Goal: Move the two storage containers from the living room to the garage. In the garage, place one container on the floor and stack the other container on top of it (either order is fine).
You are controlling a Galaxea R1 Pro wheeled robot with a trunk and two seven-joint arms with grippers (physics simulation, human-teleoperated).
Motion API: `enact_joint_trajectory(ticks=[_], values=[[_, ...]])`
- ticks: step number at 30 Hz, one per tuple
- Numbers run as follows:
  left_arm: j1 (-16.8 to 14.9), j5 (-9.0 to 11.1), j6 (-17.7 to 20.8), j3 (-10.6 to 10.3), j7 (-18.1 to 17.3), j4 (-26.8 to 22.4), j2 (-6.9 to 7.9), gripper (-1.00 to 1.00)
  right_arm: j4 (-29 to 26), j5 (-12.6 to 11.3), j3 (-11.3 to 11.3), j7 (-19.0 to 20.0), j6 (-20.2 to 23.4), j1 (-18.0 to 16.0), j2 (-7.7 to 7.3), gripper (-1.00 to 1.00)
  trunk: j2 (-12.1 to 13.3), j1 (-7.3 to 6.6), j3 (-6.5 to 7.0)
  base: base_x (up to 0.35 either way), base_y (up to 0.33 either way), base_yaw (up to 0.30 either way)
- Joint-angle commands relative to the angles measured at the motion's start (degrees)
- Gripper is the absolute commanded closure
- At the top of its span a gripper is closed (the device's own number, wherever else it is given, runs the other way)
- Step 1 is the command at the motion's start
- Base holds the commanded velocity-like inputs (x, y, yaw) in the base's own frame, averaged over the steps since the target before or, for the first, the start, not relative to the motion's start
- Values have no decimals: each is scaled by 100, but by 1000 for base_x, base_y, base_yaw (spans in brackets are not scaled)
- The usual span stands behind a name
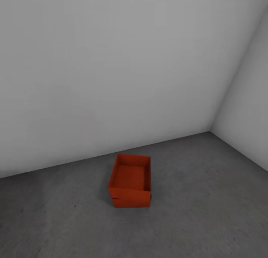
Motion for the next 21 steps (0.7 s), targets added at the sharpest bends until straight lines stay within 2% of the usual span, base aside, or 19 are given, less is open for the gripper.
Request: enact_joint_trajectory(ticks=[1,9,15,21], values=[[-3,45,1,-48,14,0,0,-100,19,4,5,-24,-33,-8,2,-100,-5,1,3,0,0,0],[-3,16,-99,-50,14,-5,-12,-100,19,7,7,-23,-21,-6,-6,-100,-5,1,77,0,0,0],[-3,17,-562,-56,45,-19,-3,-100,19,15,12,-22,-16,-8,1,-100,-5,1,133,0,0,0],[-3,-8,-675,-61,70,-25,-5,-100,19,23,12,-22,-16,-8,0,-100,-5,1,189,0,0,0]])
